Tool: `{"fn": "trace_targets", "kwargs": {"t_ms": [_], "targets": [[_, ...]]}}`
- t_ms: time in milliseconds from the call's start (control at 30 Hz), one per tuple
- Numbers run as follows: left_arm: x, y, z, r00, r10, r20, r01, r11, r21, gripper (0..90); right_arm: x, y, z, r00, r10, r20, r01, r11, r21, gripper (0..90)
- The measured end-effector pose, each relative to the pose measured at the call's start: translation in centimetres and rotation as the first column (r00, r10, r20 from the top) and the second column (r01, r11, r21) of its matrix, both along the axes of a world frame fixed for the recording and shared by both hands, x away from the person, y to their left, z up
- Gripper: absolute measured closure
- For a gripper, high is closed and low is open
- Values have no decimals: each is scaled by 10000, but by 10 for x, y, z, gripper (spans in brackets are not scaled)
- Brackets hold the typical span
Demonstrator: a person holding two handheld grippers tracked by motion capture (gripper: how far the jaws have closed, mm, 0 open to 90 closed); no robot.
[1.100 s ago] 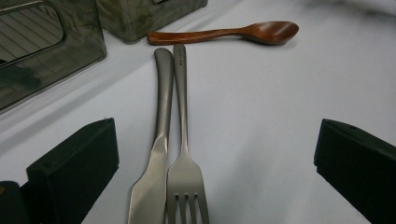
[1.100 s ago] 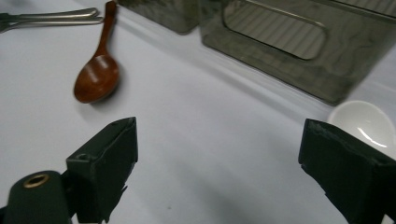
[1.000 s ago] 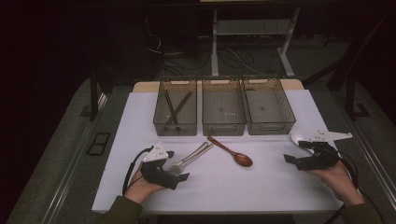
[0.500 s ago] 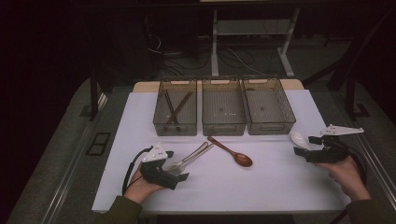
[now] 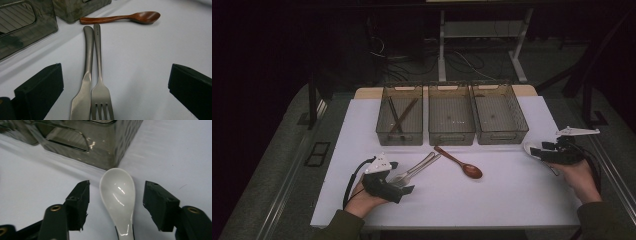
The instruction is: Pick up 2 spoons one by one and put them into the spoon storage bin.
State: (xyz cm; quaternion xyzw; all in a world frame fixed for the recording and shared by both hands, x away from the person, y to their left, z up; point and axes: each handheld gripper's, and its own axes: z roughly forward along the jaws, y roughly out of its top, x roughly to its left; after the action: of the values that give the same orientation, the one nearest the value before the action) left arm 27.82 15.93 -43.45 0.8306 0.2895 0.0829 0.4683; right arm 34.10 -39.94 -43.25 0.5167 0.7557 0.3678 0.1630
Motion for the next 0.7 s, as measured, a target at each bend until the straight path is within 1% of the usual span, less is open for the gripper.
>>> {"fn": "trace_targets", "kwargs": {"t_ms": [100,200,267,300,333,367,500,700], "targets": [[0,0,0,10000,-20,-1,20,10000,25,0,7,0,-2,9998,-76,-165,75,10000,-59,435],[0,0,0,10000,-24,-16,24,10000,12,0,12,1,-2,9995,-1,-318,-2,10000,-100,452],[0,0,0,10000,-25,-17,25,10000,9,0,15,1,-4,9993,-31,-369,31,10000,3,463],[0,0,0,10000,-15,-19,15,10000,-4,0,17,2,-5,9985,-53,-545,52,10000,-12,464],[0,0,0,10000,-25,-19,25,10000,9,0,19,2,-6,9985,-18,-550,13,10000,-86,467],[0,0,0,10000,-20,-23,20,10000,1,0,20,3,-7,9981,-4,-613,0,10000,-62,469],[1,0,0,10000,-23,-28,23,10000,4,0,21,5,-10,9966,145,-813,-173,9993,-337,477],[0,0,0,10000,-31,-15,31,10000,2,0,22,6,-13,9952,182,-966,-234,9983,-533,503]]}}
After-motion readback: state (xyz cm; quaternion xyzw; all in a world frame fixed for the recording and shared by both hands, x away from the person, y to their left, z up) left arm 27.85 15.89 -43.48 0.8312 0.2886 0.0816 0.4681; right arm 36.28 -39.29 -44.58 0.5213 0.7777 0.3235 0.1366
